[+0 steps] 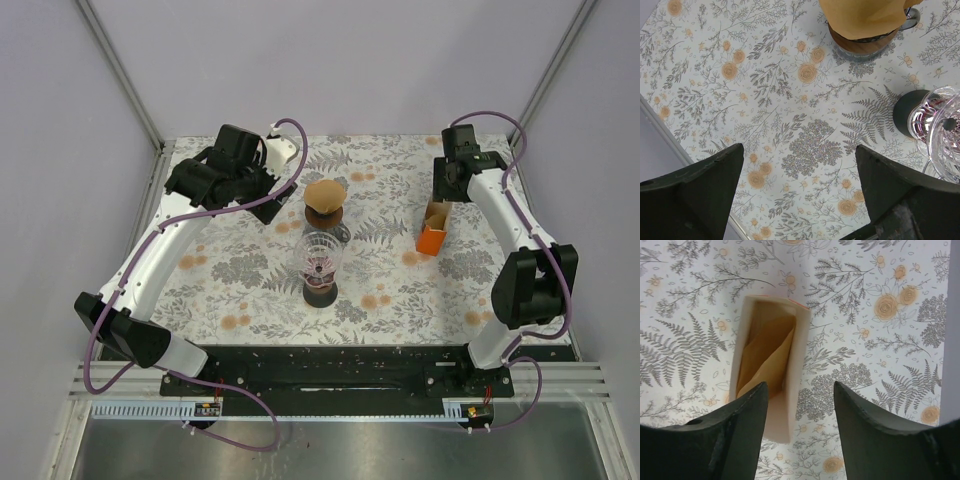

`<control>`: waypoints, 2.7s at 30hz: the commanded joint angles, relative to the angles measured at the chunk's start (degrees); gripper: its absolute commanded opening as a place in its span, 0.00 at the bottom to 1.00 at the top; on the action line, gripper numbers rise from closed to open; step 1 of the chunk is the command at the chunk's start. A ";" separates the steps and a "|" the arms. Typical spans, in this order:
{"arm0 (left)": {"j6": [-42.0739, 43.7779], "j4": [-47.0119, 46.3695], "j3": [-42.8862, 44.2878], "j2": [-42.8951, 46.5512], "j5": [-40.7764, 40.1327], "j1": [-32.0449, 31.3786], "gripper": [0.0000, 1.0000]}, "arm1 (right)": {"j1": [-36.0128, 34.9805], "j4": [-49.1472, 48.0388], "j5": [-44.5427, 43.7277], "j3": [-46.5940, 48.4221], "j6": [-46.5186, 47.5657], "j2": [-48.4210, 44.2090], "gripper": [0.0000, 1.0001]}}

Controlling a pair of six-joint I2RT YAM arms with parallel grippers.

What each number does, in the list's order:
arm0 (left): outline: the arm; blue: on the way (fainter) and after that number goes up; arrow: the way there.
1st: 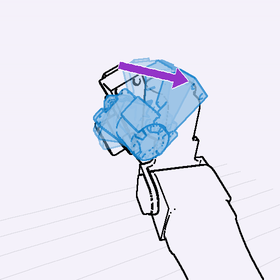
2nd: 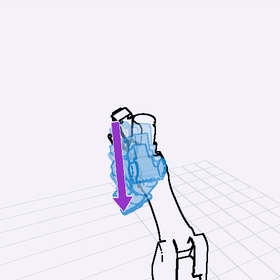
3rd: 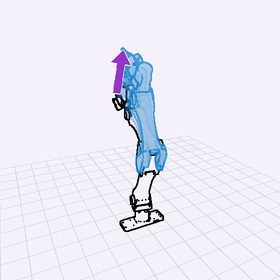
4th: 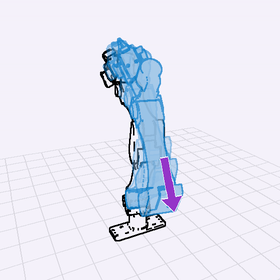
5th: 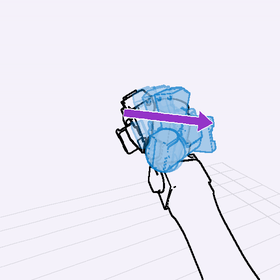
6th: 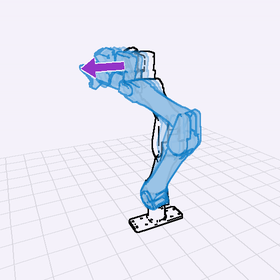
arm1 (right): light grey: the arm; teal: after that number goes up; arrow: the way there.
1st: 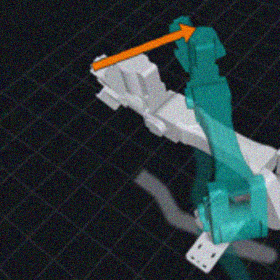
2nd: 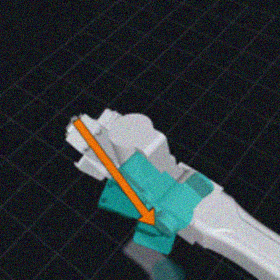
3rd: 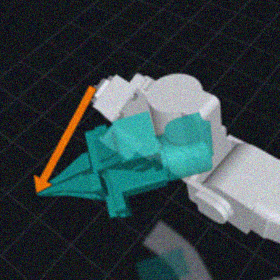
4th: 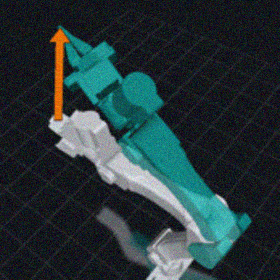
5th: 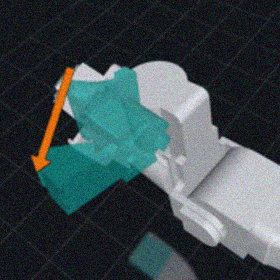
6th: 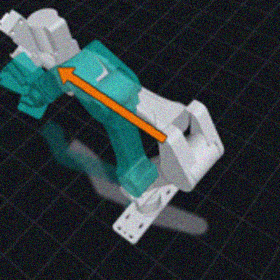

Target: Place the coffee filter in the dripper

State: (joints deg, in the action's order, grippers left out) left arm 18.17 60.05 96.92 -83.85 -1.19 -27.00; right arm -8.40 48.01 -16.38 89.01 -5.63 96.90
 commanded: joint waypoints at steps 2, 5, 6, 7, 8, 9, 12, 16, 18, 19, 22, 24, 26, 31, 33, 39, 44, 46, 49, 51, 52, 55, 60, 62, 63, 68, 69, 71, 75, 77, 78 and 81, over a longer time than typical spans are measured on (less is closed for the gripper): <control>-0.51 -0.81 1.69 1.06 0.93 0.29 0.98 | 1.46 -0.82 -3.93 -1.82 -0.61 1.96 0.62; -0.51 -0.99 1.78 1.15 0.93 0.29 0.98 | 1.99 -0.46 0.81 -2.00 -1.05 6.01 0.51; -0.51 -0.90 1.69 1.32 0.93 0.29 0.97 | 2.07 -0.46 1.52 -2.00 -1.23 6.63 0.44; -0.51 -0.90 1.69 1.32 0.93 0.29 0.97 | 2.08 -0.37 1.70 -1.74 -1.23 6.98 0.38; -0.51 -0.81 1.60 1.41 0.93 0.29 0.97 | 2.08 -0.37 1.53 -1.56 -1.23 6.90 0.29; -0.51 -0.81 1.60 1.41 0.93 0.29 0.97 | 2.08 -0.46 1.18 -1.30 -1.14 6.46 0.22; -0.51 -0.81 1.78 1.41 0.93 0.29 0.97 | 2.08 -1.34 0.30 -0.42 0.43 3.92 0.02; -0.51 -0.81 2.21 0.80 2.23 0.29 0.97 | 1.38 -2.39 0.04 0.72 4.65 -0.82 0.00; -0.25 -0.38 2.92 0.62 2.95 0.37 0.97 | -0.81 -6.06 -1.80 -0.32 9.82 -4.95 0.00; -0.07 -0.20 3.53 0.62 3.21 0.29 0.98 | -2.48 -9.13 -3.46 -1.72 12.72 -7.84 0.00; 0.72 0.06 5.72 0.27 3.83 0.29 0.98 | -9.94 -19.23 -8.21 -7.17 24.83 -16.89 0.00; 1.25 0.59 7.83 0.01 4.96 0.29 0.98 | -14.34 -25.92 -8.58 -9.99 31.70 -22.86 0.00; 2.13 1.21 10.55 -0.26 6.63 0.29 0.98 | -17.33 -28.92 -6.22 -10.53 35.67 -26.58 0.00; 3.80 1.74 17.50 -0.52 12.43 0.29 0.99 | -25.07 -29.91 5.28 -8.42 38.32 -30.98 0.00; 4.41 1.47 19.78 -0.78 13.75 0.37 0.99 | -26.83 -29.03 10.64 -7.02 37.62 -30.81 0.00; 2.05 0.07 23.48 -0.61 14.98 0.29 0.99 | -29.21 -29.55 14.00 -5.25 35.95 -28.88 0.00; -4.45 -1.34 28.57 -0.69 20.51 -0.15 0.99 | -31.49 -31.04 19.54 -5.16 33.93 -27.21 0.00; -6.04 -1.78 30.42 -1.22 20.44 -1.81 0.99 | -32.46 -31.40 20.60 -4.55 33.40 -26.07 0.00; -5.00 -1.87 33.06 -2.54 15.72 -7.26 0.99 | -33.96 -30.96 20.77 -2.89 32.79 -23.87 0.00; -3.94 -1.96 33.68 -3.68 11.49 -9.81 0.99 | -35.10 -30.96 20.95 -2.44 32.70 -23.08 0.00; -3.85 -2.30 33.42 -4.29 9.73 -10.26 0.99 | -35.45 -31.13 21.13 -2.44 32.70 -22.81 0.00; -3.32 -3.27 31.67 -5.00 5.51 -11.40 0.94 | -36.42 -31.48 20.87 -2.44 32.79 -22.64 0.00; -2.00 -3.27 29.12 -5.88 -1.52 -14.82 0.83 | -37.04 -31.14 17.70 -1.39 32.09 -21.85 0.00; -1.22 -3.62 28.59 -6.23 -4.85 -16.41 0.79 | -37.21 -30.87 17.35 -0.86 31.73 -21.41 0.00; -0.69 -4.15 28.24 -6.58 -7.22 -17.11 0.75 | -37.39 -30.96 17.26 -0.77 31.73 -21.14 0.00; -0.07 -4.51 26.31 -6.76 -8.92 -17.99 0.59 | -37.56 -31.05 16.65 -0.86 31.56 -20.44 0.00; -0.07 -4.51 25.60 -6.67 -9.00 -18.00 0.58 | -37.56 -31.05 15.08 -0.95 31.56 -20.44 0.00; 0.28 -4.24 24.55 -6.59 -9.18 -18.00 0.55 | -37.56 -31.40 14.19 -1.21 31.73 -20.44 0.00; 0.28 -4.16 22.70 -6.23 -10.41 -18.00 0.39 | -37.65 -32.71 13.74 -2.00 31.82 -20.70 0.00; 0.20 -4.33 22.34 -6.06 -10.59 -18.00 0.25 | -37.65 -33.76 14.09 -2.61 31.73 -21.14 0.00; 0.02 -4.24 22.17 -6.06 -10.50 -18.00 0.18 | -37.56 -34.03 14.36 -2.96 31.73 -21.14 0.00; -0.59 -4.33 22.08 -5.97 -10.59 -18.00 0.00 | -37.56 -34.30 14.10 -3.23 31.29 -20.79 0.00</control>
State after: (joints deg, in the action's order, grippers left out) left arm 16.62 55.57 119.52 -90.56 -10.59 -44.64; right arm -45.47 18.39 -1.85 85.58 25.82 76.77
